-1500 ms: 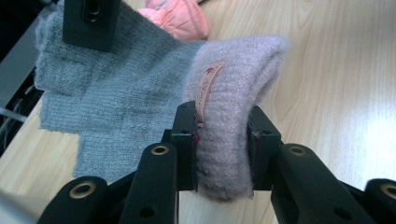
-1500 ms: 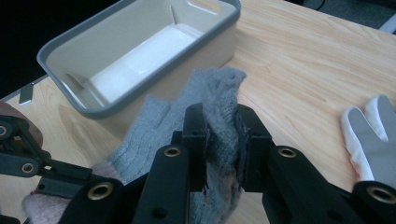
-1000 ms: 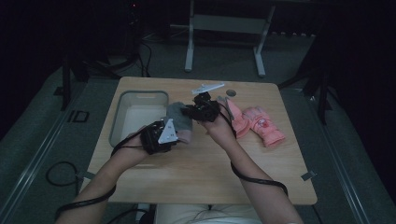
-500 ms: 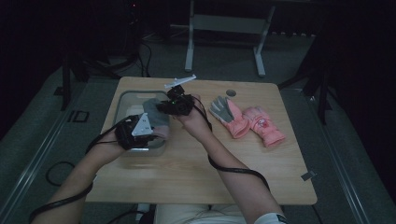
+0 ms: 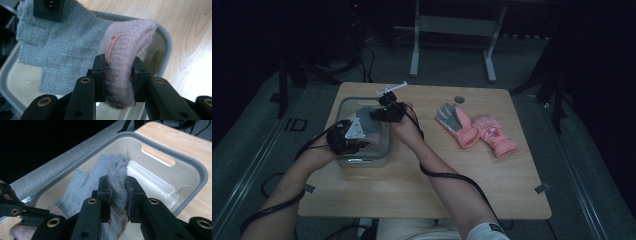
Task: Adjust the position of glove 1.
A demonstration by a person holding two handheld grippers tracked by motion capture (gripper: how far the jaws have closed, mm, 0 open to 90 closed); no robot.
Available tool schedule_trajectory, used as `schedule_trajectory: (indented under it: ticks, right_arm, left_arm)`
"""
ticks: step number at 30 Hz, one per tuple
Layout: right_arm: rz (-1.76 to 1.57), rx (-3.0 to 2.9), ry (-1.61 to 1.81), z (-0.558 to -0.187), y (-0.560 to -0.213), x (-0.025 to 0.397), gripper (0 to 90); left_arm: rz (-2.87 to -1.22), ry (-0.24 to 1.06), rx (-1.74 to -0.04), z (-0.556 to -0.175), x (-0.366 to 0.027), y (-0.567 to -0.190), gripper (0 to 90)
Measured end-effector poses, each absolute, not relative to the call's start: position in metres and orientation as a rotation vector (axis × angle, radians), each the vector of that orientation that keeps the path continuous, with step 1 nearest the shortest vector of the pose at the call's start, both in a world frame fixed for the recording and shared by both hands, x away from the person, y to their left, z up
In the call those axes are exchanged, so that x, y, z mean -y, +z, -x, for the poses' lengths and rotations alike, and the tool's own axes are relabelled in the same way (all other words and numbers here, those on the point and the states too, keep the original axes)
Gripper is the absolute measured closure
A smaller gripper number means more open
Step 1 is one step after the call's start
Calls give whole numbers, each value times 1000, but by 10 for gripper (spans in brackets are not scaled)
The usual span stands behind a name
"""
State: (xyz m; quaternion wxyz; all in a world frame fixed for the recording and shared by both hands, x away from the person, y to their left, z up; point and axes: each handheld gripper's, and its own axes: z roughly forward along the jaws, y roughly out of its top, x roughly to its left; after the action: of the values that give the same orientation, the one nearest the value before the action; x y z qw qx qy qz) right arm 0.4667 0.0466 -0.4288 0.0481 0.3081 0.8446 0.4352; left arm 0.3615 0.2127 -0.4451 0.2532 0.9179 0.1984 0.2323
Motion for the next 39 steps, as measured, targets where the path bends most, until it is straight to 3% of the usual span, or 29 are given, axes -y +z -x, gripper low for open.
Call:
schedule_trajectory:
  ticks: [14, 19, 27, 30, 33, 39]
  right_arm:
    - [-1094, -2599, 1218, -490, -473, -56, 719]
    - [-1080, -2587, 1235, -487, -468, -48, 625]
    - [-1073, -2550, 1298, -482, -457, -21, 586]
    - [-1080, -2537, 1331, -478, -455, -6, 574]
    - [-1070, -2527, 1350, -473, -453, 12, 555]
    - [-1035, -2516, 1360, -462, -450, 43, 575]
  left_arm:
    - [-2604, 464, -622, -402, -209, -479, 694]
    - [-2653, 430, -648, -412, -204, -482, 690]
    - [-2707, 433, -664, -420, -199, -488, 669]
    - [-2709, 376, -699, -419, -197, -487, 594]
    - [-2694, 384, -745, -417, -197, -481, 358]
    - [-2541, 383, -801, -407, -203, -457, 164]
